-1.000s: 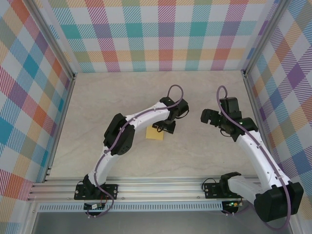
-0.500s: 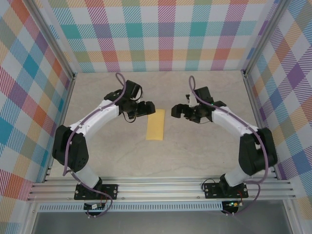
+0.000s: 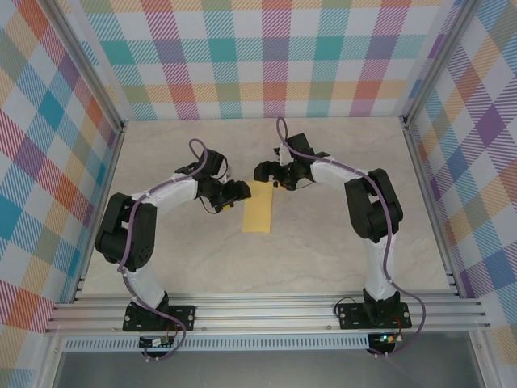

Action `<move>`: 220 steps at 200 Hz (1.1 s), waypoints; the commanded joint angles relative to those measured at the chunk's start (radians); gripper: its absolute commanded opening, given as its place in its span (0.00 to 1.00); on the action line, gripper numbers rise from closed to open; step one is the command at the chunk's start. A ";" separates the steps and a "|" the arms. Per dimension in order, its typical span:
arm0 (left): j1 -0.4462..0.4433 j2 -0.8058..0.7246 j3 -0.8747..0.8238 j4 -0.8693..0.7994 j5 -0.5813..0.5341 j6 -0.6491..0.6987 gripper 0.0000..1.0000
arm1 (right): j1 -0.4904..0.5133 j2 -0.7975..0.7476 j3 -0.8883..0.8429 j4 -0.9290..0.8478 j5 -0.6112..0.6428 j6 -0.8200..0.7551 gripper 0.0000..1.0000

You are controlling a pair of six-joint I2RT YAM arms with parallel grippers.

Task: Fold a paper plane with a square sheet of paper (fold left side to right side)
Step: Turn over the paper at the center of the table.

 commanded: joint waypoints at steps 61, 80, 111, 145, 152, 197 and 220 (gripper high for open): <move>0.009 0.070 0.001 0.018 0.014 0.009 0.67 | 0.011 0.089 0.084 -0.060 -0.038 -0.011 0.94; 0.009 0.083 0.007 0.020 0.022 0.009 0.66 | 0.010 0.111 0.103 -0.090 -0.037 -0.012 0.93; 0.007 0.112 0.014 0.032 0.054 0.009 0.62 | 0.012 0.126 0.115 -0.129 -0.020 -0.024 0.92; 0.007 0.139 0.018 0.050 0.100 0.003 0.57 | 0.013 0.133 0.108 -0.134 -0.021 -0.028 0.91; 0.006 0.145 0.015 0.059 0.113 -0.001 0.54 | 0.013 0.133 0.108 -0.134 -0.023 -0.029 0.91; 0.006 0.132 -0.021 0.108 0.155 -0.026 0.41 | 0.015 0.136 0.105 -0.135 -0.020 -0.030 0.91; 0.006 0.111 -0.035 0.097 0.135 -0.024 0.35 | 0.015 0.134 0.104 -0.135 -0.017 -0.035 0.91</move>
